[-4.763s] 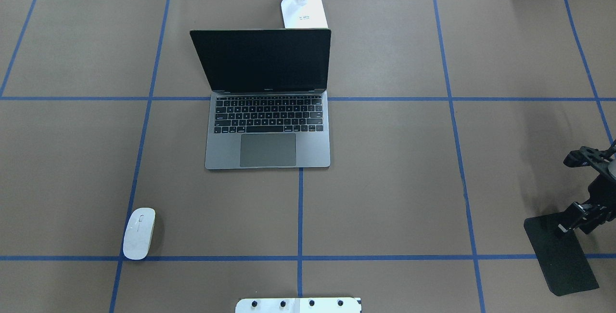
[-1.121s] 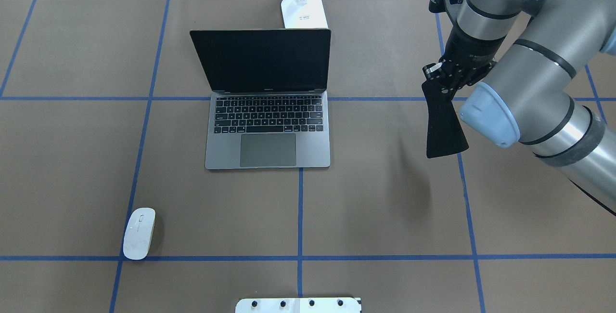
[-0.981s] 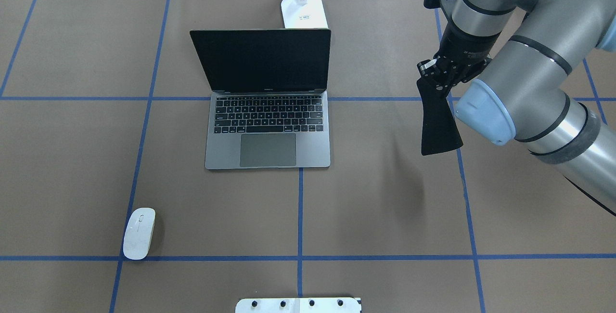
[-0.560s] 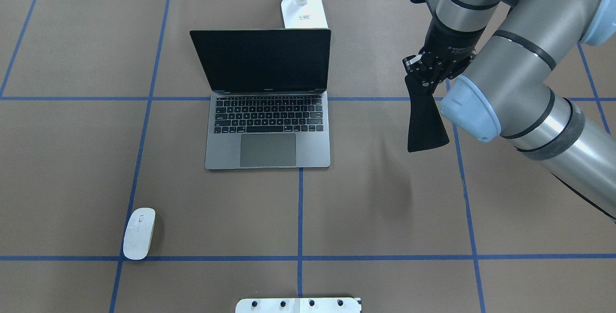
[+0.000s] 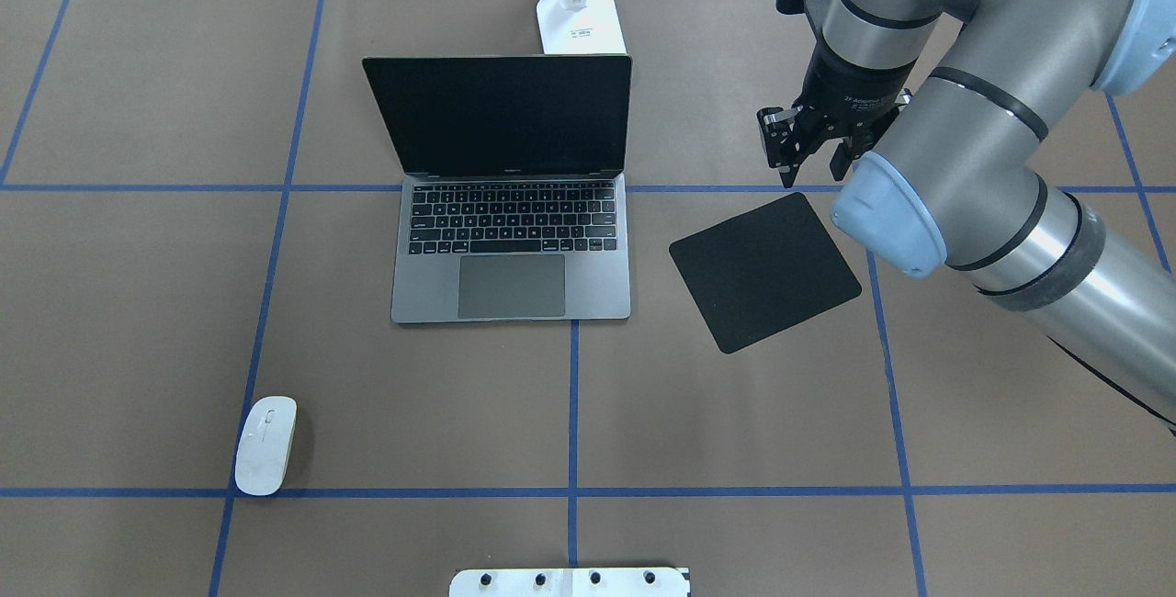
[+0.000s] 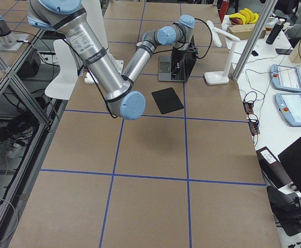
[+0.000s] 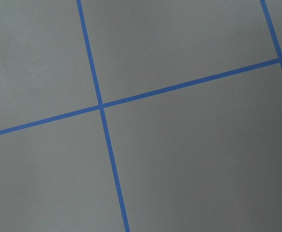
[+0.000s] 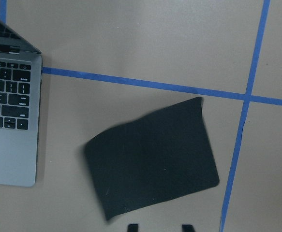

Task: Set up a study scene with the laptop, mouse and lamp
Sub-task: 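Drop the mouse pad beside the laptop by opening the right gripper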

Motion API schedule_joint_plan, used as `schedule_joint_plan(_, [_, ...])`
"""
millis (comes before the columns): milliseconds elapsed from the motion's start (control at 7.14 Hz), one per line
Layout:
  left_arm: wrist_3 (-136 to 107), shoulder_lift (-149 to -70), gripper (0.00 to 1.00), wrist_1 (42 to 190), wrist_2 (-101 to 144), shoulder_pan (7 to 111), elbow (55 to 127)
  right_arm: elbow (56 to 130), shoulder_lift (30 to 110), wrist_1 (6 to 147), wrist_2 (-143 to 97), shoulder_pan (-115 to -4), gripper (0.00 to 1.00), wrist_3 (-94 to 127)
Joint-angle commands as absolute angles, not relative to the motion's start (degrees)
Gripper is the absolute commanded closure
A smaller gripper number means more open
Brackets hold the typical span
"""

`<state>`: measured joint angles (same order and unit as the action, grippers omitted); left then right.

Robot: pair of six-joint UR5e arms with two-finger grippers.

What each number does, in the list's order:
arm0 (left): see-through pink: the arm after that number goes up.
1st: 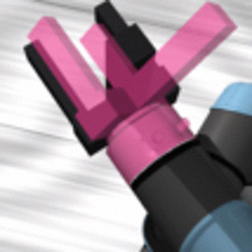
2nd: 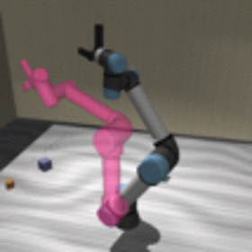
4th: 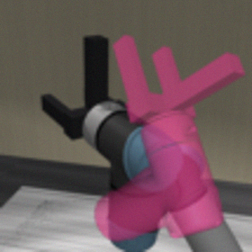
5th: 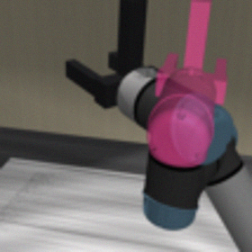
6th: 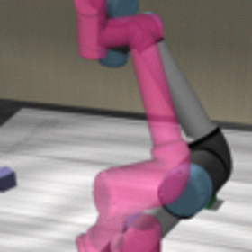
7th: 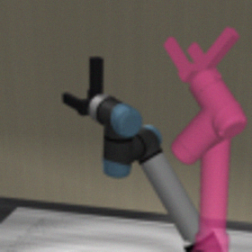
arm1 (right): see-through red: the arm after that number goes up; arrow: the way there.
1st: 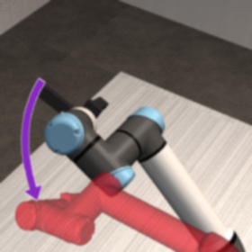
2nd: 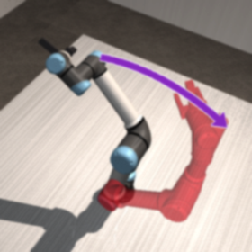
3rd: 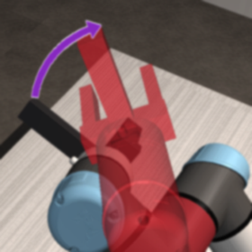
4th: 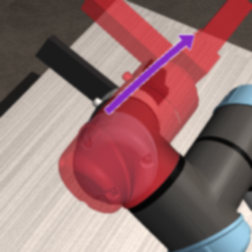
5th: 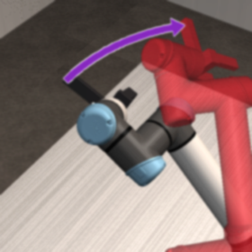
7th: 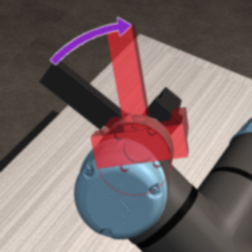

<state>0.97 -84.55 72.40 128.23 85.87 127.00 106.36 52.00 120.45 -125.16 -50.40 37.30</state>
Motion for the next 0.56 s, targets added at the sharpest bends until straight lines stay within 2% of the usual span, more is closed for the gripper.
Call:
schedule_joint_plan(0, [0.97,-84.55,0.01,72.42,128.23,85.87,127.0,106.35,51.94,120.41,-125.16,-50.36,0.0,37.35])
schedule_joint_plan(420, [-1.65,-86.3,0.0,70.42,130.42,85.78,125.69,106.87,56.23,119.44,-124.02,-50.89,0.0,37.35])
